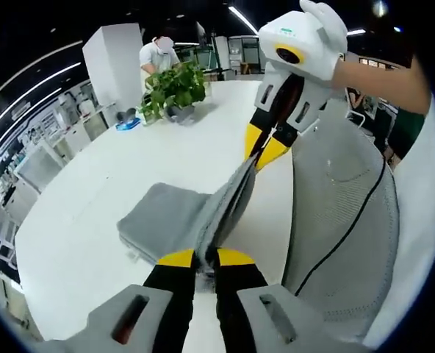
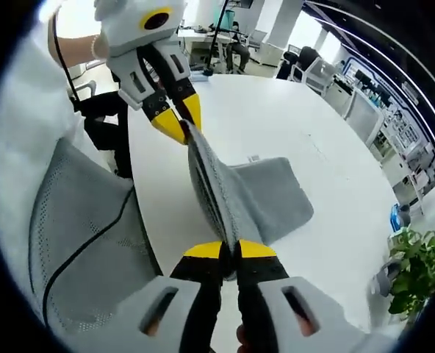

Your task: Fold the towel on the table until its edges align and the towel forms a compact rectangular stack.

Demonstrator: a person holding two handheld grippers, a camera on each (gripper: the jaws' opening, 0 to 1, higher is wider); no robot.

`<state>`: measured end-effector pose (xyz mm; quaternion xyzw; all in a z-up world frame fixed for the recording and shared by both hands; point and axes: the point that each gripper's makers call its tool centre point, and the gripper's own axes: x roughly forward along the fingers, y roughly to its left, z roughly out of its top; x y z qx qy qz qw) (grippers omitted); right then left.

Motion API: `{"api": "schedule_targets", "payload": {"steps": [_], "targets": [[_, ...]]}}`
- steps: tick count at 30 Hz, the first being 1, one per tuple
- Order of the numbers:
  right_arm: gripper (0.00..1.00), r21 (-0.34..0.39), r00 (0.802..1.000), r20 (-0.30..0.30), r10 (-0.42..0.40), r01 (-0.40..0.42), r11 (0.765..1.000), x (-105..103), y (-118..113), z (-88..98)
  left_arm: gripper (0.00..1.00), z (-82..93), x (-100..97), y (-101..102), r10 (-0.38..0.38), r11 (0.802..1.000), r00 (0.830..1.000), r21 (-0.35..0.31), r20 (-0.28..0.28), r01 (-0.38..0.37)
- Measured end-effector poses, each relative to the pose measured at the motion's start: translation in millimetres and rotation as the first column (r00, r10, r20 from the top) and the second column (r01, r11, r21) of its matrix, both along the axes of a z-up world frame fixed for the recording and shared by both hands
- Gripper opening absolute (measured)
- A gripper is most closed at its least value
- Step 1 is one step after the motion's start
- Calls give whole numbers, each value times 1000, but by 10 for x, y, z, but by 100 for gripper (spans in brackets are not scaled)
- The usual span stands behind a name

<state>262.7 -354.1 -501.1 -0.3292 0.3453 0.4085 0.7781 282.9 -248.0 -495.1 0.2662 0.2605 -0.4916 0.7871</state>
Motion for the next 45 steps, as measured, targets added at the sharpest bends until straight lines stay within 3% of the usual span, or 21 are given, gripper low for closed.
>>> {"api": "schedule_targets", "payload": {"steps": [7,20,34,45], "targets": [[3,-4,999,43,5,-4,1000,185,-16,181,9,167,130,-12,13,1000,1000,-15,22,-13],[3,-38,994,110,-10,14,999,577,-67,313,9,327,554,-70,64,998,996,-27,64,-63],[3,-53,984,171,-44,54,997,1033,-103,231,9,176,1027,-100,137,990,990,-27,38,-136],[3,-32,984,155,-82,88,996,1285,-133,79,9,19,1288,-127,185,983,982,-19,27,-184]]}}
